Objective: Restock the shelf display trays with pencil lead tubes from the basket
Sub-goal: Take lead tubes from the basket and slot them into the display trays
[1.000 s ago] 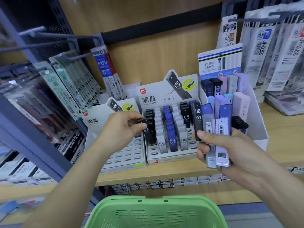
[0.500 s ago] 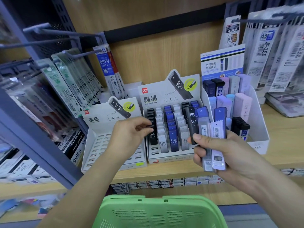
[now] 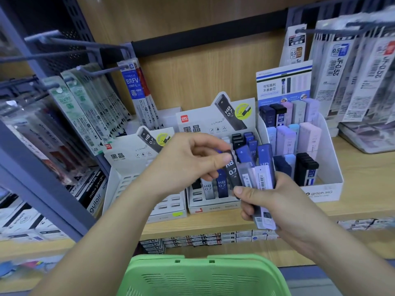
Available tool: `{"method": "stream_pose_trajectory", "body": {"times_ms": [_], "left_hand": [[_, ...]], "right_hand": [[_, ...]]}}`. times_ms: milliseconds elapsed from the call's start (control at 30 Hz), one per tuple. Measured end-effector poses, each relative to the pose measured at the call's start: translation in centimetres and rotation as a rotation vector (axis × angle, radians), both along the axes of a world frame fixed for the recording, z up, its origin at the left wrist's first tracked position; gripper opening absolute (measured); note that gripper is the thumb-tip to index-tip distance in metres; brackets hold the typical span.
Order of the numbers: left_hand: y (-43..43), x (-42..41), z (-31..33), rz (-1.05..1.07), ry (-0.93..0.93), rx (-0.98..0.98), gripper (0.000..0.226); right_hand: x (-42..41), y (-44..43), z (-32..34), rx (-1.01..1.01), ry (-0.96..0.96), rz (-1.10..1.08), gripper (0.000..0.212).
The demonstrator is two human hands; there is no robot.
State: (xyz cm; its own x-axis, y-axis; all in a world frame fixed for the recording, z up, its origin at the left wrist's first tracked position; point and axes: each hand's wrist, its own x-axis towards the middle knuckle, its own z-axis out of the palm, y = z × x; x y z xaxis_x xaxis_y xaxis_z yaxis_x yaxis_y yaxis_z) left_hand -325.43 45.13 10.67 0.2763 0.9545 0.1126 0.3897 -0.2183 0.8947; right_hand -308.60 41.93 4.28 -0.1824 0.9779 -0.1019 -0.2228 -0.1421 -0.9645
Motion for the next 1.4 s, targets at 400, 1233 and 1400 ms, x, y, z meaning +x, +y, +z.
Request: {"method": "stream_pose_trajectory", "body": {"times_ms": [400,1233,1400], "left_hand": [[2.6,-11.1,-1.3,0.592,0.233,0.185,0.02],[3.8,-11.1,-4.6,0.423,0.543,0.165,0.015],[3.9,-10.9,-6.4,0.48,0.497,0.211,0.017]], "right_hand": [[-1.1,-0.2,0.6,-0.216,0.249,0.055,0.029],[-2.6,-0.3,-0.2,-0.225,0.189,0.166,0.023],[-2.6,-0.3,-0.2,-0.193,0.178,0.201,0.041]]}}
